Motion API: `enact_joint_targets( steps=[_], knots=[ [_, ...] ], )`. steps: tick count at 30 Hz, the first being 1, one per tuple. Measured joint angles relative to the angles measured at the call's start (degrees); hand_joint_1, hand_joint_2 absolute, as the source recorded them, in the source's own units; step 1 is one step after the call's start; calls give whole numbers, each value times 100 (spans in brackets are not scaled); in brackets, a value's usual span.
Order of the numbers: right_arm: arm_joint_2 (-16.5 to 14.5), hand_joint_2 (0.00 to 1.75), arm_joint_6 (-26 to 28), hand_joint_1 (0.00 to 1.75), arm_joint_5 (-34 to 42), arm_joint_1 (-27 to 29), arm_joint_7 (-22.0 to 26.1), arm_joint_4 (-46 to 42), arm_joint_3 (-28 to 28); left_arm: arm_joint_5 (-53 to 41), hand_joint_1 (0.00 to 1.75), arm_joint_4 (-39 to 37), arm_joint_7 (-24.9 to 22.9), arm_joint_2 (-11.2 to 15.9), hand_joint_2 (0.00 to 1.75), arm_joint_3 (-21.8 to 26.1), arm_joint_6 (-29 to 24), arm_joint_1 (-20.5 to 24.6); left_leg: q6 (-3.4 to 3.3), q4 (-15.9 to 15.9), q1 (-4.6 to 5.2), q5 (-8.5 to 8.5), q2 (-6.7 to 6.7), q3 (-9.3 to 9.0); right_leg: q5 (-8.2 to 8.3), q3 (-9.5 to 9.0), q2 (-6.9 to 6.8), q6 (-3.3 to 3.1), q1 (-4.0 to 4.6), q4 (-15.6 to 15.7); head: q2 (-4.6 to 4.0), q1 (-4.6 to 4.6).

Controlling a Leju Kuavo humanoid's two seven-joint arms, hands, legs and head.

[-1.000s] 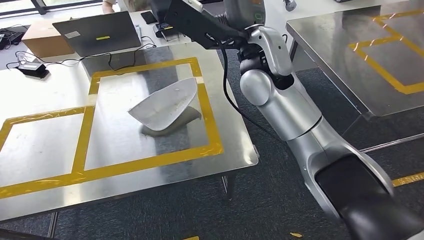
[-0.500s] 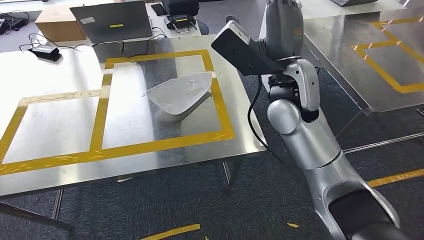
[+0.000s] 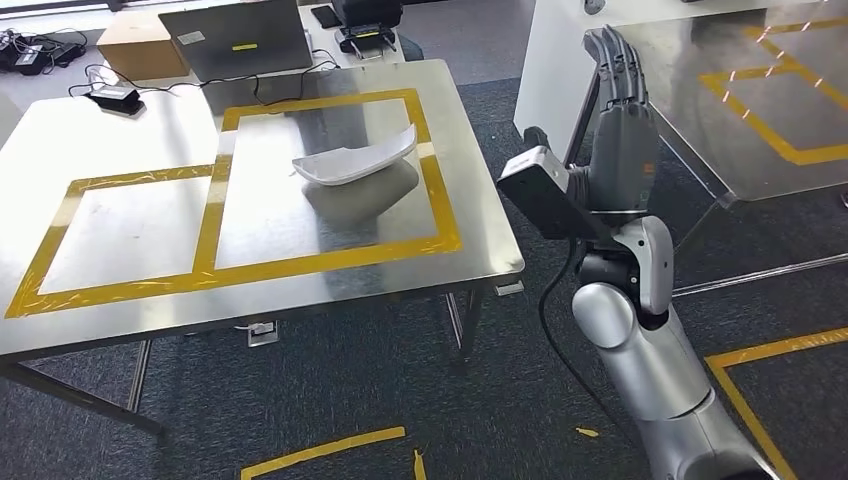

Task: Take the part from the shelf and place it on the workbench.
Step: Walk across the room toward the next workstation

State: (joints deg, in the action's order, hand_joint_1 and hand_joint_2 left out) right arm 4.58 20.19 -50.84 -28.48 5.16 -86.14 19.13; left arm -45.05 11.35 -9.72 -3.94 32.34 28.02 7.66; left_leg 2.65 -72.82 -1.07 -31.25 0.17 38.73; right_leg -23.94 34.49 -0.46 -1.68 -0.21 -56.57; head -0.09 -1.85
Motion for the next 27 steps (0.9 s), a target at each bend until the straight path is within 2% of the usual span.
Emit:
enact_joint_targets(
  steps=[1,2,3,4,5,7,8,9,10,11,12,13,14,15,16,17,18,19,20,21,22,23,24,25,27],
  knots=[
    [46,0,80,0,13,201,-7,-59,-84,0,0,1,8,5,0,7,0,-22,18,265,-18,142,-1,-236,37,72,-6,33,-17,-31,0,-1],
    [88,0,152,0,36,390,-9,-120,-180,0,0,2,17,8,0,14,0,-40,34,643,-33,198,-11,-536,68,147,-8,69,-26,-74,0,1],
    [133,0,214,0,68,557,6,-172,-291,2,0,3,29,9,0,22,0,-55,20,1006,-36,182,-32,-791,95,210,-8,108,-31,-120,0,-1],
    [167,0,264,0,109,712,31,-209,-408,5,0,3,44,7,0,29,0,-65,-7,1267,-34,118,-48,-949,123,252,-6,149,-27,-156,0,-3],
    [197,0,297,0,157,879,51,-232,-538,11,0,3,59,6,0,36,0,-77,-52,1405,-22,53,-64,-1019,158,277,-4,190,-22,-172,0,-9],
    [239,0,297,0,265,1242,44,-219,-807,33,0,3,87,5,0,66,0,-114,-178,1426,-10,86,-59,-943,219,296,-2,269,-34,-171,0,-17],
    [253,0,250,0,326,1425,20,-173,-942,46,0,2,97,5,0,84,0,-133,-238,1423,-7,135,-51,-905,149,332,3,303,-45,-213,0,-22],
    [262,0,178,0,396,1591,3,-89,-1076,58,0,2,103,4,0,102,0,-149,-290,1427,-7,192,-40,-850,-23,396,8,333,-56,-343,0,-23],
    [266,0,77,0,480,1731,-2,46,-1222,66,0,2,108,1,0,114,0,-161,-329,1427,-5,253,-30,-786,-287,486,16,357,-61,-578,0,-28],
    [266,0,-77,0,599,1855,-5,245,-1382,67,0,2,110,-3,0,122,0,-173,-354,1424,4,316,-29,-711,-594,589,23,374,-61,-914,0,-33],
    [266,0,-278,0,763,1956,5,520,-1561,64,0,2,107,-9,0,129,0,-188,-373,1417,14,377,-28,-626,-834,675,29,382,-58,-1285,0,-37],
    [265,0,-493,0,959,2036,39,861,-1744,55,0,1,101,-16,0,132,0,-204,-385,1406,25,437,-30,-538,-951,717,35,380,-53,-1596,0,-40],
    [265,0,-675,0,1159,2090,103,1269,-1923,39,0,1,93,-21,0,133,0,-218,-392,1390,35,490,-32,-453,-932,689,40,369,-45,-1767,0,-45],
    [266,0,-803,0,1336,2104,192,1732,-2087,17,0,1,83,-25,0,134,0,-229,-393,1372,45,536,-32,-379,-804,567,42,347,-32,-1745,0,-51],
    [271,0,-881,0,1477,2081,275,2237,-2237,-6,0,1,74,-31,0,134,0,-233,-391,1355,52,575,-31,-319,-637,342,42,313,-12,-1524,0,-56],
    [283,0,-948,0,1599,2038,340,2767,-2385,-25,0,2,63,-40,0,134,0,-230,-387,1343,57,611,-28,-278,-547,50,39,259,19,-1149,0,-60],
    [303,0,-1062,0,1731,1996,379,3295,-2536,-42,0,3,53,-57,0,134,0,-221,-373,1336,66,648,-30,-252,-542,-247,30,198,49,-725,0,-61],
    [325,0,-1230,0,1892,1971,387,3780,-2688,-56,0,4,45,-77,0,134,0,-209,-352,1341,67,688,-31,-241,-582,-463,19,148,78,-389,0,-60],
    [344,0,-1454,0,2095,1975,367,4216,-2847,-72,0,6,37,-93,0,134,0,-197,-322,1352,62,732,-35,-237,-646,-577,9,107,103,-173,0,-65],
    [356,0,-1735,0,2341,2010,299,4614,-3016,-90,0,6,33,-104,0,134,0,-192,-285,1372,57,777,-41,-237,-653,-605,-1,85,115,-85,0,-73],
    [348,0,-2023,0,2624,2071,173,4994,-3206,-105,0,5,30,-105,0,134,0,-195,-250,1390,51,811,-42,-237,-603,-587,-9,67,109,-59,0,-80],
    [321,0,-2273,0,2916,2160,-29,5361,-3420,-116,0,4,29,-102,0,134,0,-205,-221,1372,51,775,-46,-221,-548,-571,-23,42,97,-26,0,-89],
    [281,0,-2435,0,3180,2271,-284,5697,-3645,-121,0,3,31,-97,0,134,0,-217,-198,1280,54,636,-47,-184,-484,-544,-40,12,78,2,0,-88],
    [220,0,-2485,0,3400,2387,-572,5996,-3876,-123,0,3,36,-90,0,134,0,-228,-174,1079,58,395,-48,-124,-418,-498,-57,-12,56,23,0,-85],
    [82,0,-2306,0,3681,2573,-1149,6449,-4288,-121,0,3,54,-77,0,134,0,-240,-128,441,52,-185,-46,16,-311,-346,-67,-42,46,7,0,-80]
  ],
)
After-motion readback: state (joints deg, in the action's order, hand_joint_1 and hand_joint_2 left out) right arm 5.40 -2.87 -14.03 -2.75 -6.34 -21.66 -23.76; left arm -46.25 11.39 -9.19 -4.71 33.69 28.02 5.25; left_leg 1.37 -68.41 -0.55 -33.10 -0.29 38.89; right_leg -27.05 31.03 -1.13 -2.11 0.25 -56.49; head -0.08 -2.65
